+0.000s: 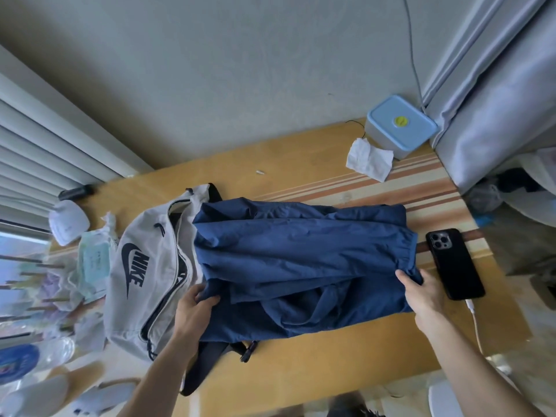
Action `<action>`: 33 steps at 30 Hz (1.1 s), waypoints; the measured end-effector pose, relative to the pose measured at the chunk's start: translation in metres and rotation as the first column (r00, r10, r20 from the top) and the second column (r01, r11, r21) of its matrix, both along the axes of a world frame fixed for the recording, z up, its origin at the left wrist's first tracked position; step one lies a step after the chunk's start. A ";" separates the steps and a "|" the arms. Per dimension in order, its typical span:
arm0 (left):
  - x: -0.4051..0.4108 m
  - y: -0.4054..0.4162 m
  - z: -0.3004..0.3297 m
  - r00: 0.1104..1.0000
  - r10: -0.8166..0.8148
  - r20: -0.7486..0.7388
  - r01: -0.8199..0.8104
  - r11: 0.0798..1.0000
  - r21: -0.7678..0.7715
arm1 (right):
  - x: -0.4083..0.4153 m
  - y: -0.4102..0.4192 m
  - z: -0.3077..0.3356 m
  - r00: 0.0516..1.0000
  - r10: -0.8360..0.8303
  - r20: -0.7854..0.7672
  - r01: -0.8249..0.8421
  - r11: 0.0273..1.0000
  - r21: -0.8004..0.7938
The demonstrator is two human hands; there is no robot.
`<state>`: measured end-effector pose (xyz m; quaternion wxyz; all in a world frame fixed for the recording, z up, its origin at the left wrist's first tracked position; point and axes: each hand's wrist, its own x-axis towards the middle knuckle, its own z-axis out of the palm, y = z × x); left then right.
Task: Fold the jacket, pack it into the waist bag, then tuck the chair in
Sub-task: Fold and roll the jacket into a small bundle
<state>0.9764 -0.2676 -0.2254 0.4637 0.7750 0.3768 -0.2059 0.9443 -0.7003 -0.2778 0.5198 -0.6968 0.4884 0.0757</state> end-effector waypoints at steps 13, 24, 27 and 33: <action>-0.049 -0.029 -0.027 0.983 -0.080 -0.165 0.073 0.996 -0.047 | -0.031 -0.026 0.029 0.998 -0.060 0.017 0.058 0.992 0.113; -0.044 -0.036 -0.011 0.970 0.202 -0.136 -0.232 0.939 -0.255 | 0.031 0.168 0.114 0.641 0.624 0.446 -0.527 0.781 -0.335; -0.040 -0.032 -0.006 0.886 0.397 -0.237 -0.462 0.782 -0.419 | 0.025 0.237 0.095 0.445 0.802 0.400 -0.785 0.564 -0.257; -0.033 -0.021 -0.011 0.909 0.375 -0.184 -0.415 0.762 -0.498 | 0.012 0.257 0.062 0.256 0.909 0.330 -0.828 0.382 -0.410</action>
